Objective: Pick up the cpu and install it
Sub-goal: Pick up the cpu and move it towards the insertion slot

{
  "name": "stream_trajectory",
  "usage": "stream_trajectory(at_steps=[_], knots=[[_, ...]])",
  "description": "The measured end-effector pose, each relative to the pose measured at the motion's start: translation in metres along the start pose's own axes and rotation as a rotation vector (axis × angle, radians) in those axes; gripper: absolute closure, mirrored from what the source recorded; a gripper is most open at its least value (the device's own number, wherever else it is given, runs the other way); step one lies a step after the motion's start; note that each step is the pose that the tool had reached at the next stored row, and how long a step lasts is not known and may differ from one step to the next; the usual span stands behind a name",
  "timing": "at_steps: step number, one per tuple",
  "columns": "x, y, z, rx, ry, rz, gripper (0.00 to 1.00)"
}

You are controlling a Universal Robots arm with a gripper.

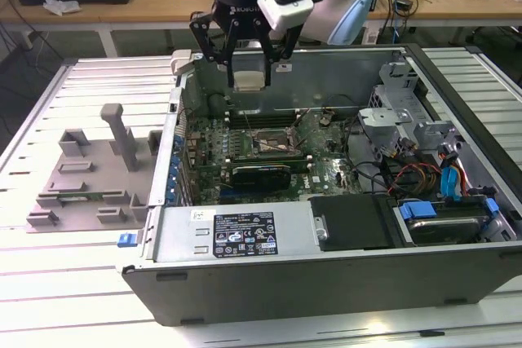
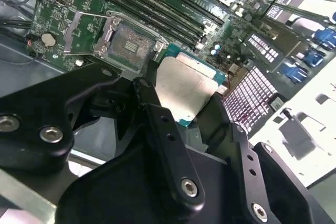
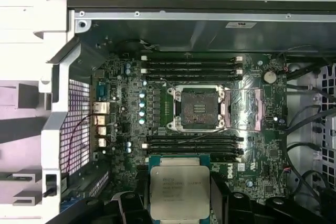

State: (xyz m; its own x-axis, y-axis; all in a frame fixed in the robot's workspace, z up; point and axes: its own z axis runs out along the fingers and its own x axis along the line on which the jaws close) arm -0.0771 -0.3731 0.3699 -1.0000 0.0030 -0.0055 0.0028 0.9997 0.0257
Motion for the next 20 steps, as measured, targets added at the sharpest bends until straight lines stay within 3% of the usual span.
stream_trajectory(at_steps=[5,14,16,20], knots=[[-0.0045,0.0056,0.0157,0.0013,0.0046,0.000,0.45],[-0.0248,0.0114,0.0416,0.0058,0.0146,0.000,0.45],[-0.0310,0.0135,0.0484,0.0089,0.0158,0.000,0.45],[-0.0320,0.0177,0.0610,0.0180,0.0157,-0.001,0.45]])
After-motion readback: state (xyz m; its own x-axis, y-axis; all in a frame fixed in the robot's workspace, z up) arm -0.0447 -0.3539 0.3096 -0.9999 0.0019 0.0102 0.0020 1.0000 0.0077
